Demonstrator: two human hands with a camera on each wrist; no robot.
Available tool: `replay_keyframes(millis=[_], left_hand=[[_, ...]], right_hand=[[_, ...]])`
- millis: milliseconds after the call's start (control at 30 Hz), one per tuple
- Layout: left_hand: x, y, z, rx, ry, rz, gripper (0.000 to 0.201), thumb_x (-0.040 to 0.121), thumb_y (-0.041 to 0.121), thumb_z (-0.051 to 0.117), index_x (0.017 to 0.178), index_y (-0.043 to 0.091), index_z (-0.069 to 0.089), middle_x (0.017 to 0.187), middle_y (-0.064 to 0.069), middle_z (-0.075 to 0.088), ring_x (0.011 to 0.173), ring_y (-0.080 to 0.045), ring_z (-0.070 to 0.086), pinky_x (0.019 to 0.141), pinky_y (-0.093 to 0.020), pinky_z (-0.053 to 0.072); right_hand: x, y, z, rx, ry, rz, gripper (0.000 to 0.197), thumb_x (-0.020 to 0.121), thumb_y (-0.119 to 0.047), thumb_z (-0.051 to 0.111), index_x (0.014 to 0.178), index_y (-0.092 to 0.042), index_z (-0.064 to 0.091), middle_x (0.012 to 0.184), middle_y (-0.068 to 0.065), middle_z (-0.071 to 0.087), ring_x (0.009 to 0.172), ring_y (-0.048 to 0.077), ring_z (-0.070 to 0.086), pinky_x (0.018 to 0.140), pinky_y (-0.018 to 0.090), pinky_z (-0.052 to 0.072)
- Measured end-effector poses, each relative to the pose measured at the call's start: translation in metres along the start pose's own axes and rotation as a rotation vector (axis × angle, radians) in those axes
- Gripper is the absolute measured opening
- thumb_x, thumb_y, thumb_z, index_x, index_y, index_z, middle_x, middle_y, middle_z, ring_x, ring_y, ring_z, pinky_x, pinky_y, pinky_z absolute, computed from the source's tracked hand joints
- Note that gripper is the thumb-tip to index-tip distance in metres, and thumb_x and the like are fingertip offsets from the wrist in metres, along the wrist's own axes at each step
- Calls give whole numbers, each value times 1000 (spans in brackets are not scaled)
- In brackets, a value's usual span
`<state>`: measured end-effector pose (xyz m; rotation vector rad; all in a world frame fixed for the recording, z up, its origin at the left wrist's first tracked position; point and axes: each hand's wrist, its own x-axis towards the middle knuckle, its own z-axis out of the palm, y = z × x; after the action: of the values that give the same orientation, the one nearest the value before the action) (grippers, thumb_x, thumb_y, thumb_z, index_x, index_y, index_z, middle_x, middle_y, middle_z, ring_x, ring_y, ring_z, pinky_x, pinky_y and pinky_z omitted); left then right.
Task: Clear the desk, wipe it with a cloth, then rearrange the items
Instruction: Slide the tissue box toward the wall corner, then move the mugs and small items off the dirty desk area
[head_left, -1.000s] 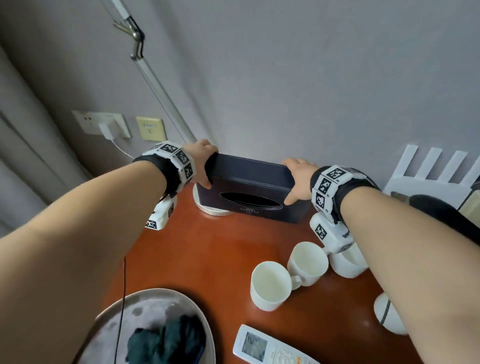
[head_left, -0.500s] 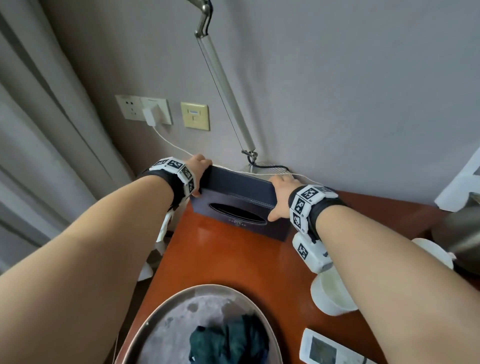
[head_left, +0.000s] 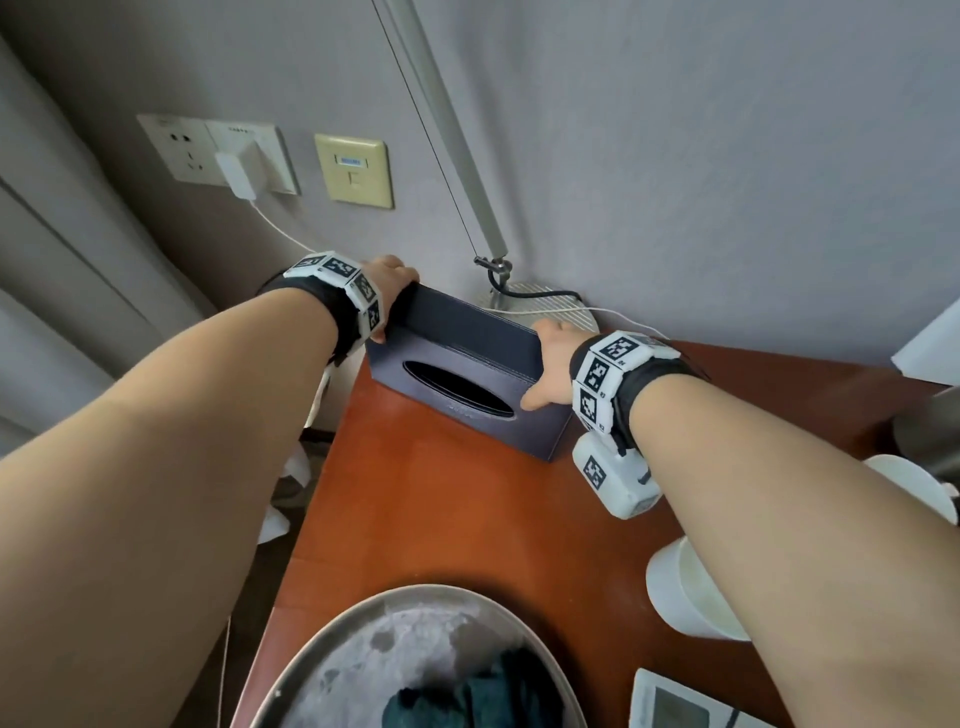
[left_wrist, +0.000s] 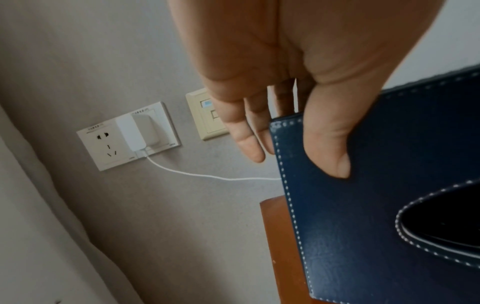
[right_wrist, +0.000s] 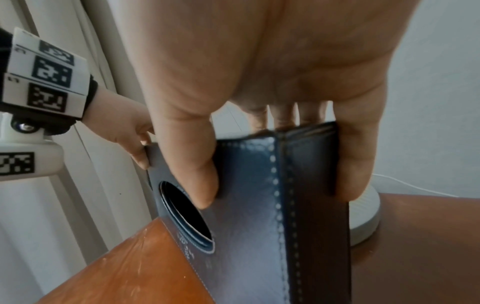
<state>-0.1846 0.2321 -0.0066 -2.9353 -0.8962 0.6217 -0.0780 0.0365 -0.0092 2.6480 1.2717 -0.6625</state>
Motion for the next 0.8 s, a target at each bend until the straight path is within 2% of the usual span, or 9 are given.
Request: replay_keyframes(millis=[167,267,367,400,500,567,700,800], left_hand=[[-7,-4,15,-19,58,-17,88,66,12,80,140,19,32,143,-3,33,121,-34,49,100,-45,44],[-13,-3,22,-44,106,-32,91,67,12,76,143,22,27,146,0,29,121,-34,49,101,-45,43],[-24,4,24,-48,94,-89,101,68,16,78,148,26,17,153,2,18,133,-32,35,109,-44,36],[-30,8,23,-66,96,-110,98,72,17,75,149,27,16,155,2,15,137,-31,29,111,-43,33],[-53,25,16,-122,127,-107,83,83,21,64,150,25,14,156,-1,10,143,-28,17,113,-44,28],[-72,42,8,-149,158,-60,80,85,26,63,149,26,15,156,-1,10,143,-27,16,113,-44,28],[-111,91,-9,-246,232,123,73,87,31,61,148,23,22,154,-2,17,140,-26,23,113,-42,28],[-135,140,-13,-322,216,284,69,88,33,60,147,22,26,151,-3,23,138,-25,26,113,-37,28]], right_hand=[[1,-6,11,-12,-18,28,81,73,-33,74,136,-12,27,133,13,39,117,33,48,89,41,44],[1,-8,14,0,3,29,87,72,-36,75,139,-13,24,137,13,38,124,32,43,98,42,43],[-6,-4,11,6,-9,11,103,72,-48,74,148,-18,11,147,11,29,135,32,34,106,45,38],[-12,-2,8,7,-10,5,104,73,-50,72,149,-21,8,150,10,25,137,32,32,108,46,36],[-35,12,-6,2,23,-6,93,80,-47,66,150,-25,9,155,9,18,141,31,23,112,43,30],[-56,25,-18,-2,53,-12,83,85,-44,61,150,-26,13,155,10,19,141,31,25,112,41,28],[-108,59,-29,-11,136,4,69,90,-38,56,148,-25,22,149,13,28,137,32,30,110,37,27],[-147,94,-23,-6,150,43,65,90,-35,57,146,-25,26,145,11,33,134,31,33,108,34,29]])
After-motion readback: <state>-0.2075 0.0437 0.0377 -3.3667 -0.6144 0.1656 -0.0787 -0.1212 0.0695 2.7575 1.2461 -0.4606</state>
